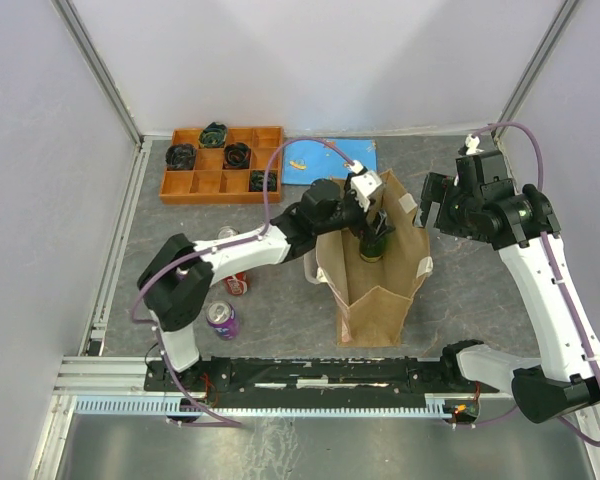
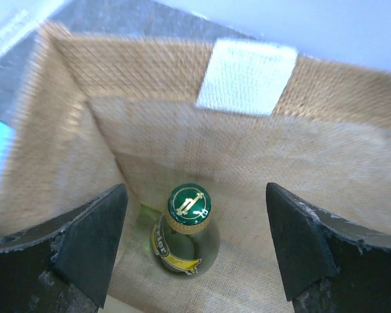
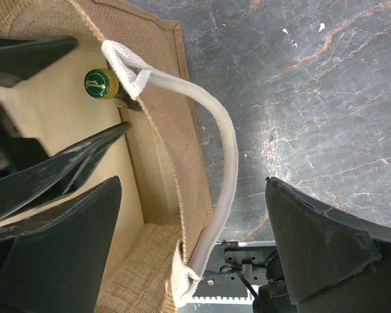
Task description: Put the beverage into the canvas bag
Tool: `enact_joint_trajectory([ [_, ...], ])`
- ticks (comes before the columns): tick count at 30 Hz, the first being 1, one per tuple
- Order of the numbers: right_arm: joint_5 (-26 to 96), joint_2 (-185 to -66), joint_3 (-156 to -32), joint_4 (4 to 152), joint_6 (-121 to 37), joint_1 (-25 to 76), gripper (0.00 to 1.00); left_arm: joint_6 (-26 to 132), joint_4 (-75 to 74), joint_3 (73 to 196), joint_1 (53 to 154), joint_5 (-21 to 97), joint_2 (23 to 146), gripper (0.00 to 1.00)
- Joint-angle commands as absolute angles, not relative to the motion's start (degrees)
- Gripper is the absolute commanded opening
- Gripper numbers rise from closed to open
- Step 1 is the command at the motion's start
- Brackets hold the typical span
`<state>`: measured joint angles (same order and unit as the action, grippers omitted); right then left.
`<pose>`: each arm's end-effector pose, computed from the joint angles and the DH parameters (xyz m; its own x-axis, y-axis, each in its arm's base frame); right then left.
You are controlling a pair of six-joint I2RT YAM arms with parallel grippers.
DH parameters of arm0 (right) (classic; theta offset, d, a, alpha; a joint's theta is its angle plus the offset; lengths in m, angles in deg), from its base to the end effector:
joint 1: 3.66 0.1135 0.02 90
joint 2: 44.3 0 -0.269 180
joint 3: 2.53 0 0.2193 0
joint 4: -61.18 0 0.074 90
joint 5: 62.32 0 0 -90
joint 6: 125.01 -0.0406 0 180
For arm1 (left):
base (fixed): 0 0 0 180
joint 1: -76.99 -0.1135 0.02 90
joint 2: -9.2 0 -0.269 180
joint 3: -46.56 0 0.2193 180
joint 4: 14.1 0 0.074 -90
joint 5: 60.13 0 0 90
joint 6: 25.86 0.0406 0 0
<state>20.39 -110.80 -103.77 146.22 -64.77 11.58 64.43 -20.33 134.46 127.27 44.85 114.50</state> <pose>0.1615 0.0386 0.3972 -0.7350 0.3100 -0.6030 0.2100 0.9497 0.2323 0.2548 -0.3231 0.2855 -0.1192 0.1511 -0.9813 0.9057 0.4215 -0.0451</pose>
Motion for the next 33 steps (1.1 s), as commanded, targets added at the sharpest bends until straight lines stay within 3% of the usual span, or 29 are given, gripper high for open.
enact_joint_trajectory([
  [1, 21.0, -110.3, -104.2, 143.8, -64.9, 11.4, 0.99, 65.5, -16.6, 139.9, 127.2, 41.3, 104.0, 0.93],
  [8, 21.8, -111.4, -104.8, 142.6, -64.9, 11.4, 0.99, 60.0, 0.1, 151.8, 120.8, 40.5, 95.4, 0.94],
  [15, 22.9, -113.3, -105.0, 142.7, -65.2, 11.3, 0.99, 70.1, 48.3, 173.8, 102.5, 47.7, 101.2, 0.94],
  [19, 23.7, -114.6, -104.4, 142.2, -65.0, 11.3, 0.99, 83.2, 66.3, 176.6, 100.0, 43.4, 102.7, 0.95],
  [25, 24.2, -115.7, -103.2, 141.8, -64.3, 11.3, 0.99, 90.2, 73.4, 169.0, 100.7, 41.8, 103.4, 0.95],
  [33, 24.3, -111.7, -98.2, 141.3, -65.8, 11.3, 0.99, 94.8, 68.7, 159.4, 103.5, 38.5, 104.3, 0.97],
])
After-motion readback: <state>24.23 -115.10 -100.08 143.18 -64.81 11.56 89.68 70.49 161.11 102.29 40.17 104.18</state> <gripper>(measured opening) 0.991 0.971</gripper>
